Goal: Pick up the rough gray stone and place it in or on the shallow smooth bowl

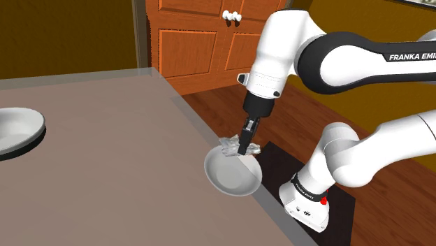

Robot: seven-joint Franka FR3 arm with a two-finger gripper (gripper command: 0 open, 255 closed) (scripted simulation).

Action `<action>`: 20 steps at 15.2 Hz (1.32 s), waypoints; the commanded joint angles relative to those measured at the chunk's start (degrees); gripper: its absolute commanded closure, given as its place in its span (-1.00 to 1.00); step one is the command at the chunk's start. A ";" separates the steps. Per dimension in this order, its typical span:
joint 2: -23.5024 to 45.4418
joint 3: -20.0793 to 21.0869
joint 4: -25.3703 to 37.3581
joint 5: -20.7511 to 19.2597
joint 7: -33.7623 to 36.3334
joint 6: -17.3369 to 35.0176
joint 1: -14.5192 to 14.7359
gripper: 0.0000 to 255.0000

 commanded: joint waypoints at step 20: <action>1.61 1.99 -8.42 2.56 -1.88 9.90 0.95 1.00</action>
